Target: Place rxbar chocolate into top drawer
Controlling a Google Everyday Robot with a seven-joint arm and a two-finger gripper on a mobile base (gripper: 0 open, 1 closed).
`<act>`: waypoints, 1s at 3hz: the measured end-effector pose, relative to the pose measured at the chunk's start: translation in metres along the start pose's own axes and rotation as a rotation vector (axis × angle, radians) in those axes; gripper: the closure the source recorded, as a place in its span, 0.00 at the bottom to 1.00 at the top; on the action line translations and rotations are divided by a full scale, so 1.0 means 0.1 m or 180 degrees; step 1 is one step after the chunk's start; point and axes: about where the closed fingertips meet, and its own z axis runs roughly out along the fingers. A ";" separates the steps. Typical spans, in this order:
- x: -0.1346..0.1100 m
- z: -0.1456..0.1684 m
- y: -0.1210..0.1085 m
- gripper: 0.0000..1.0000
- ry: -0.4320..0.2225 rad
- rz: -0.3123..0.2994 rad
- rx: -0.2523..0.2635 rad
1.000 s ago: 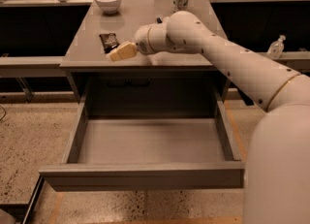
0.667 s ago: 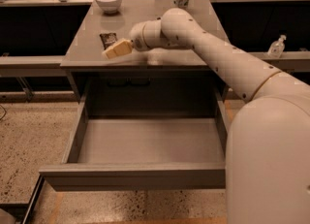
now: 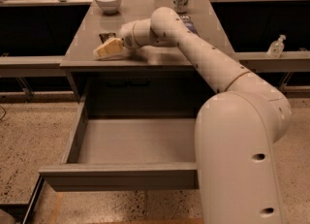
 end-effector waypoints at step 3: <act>0.08 0.24 0.05 0.72 -0.0027 0.0129 -0.0140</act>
Offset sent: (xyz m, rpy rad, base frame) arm 0.0068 0.0166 -0.0229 0.0412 0.0667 0.0209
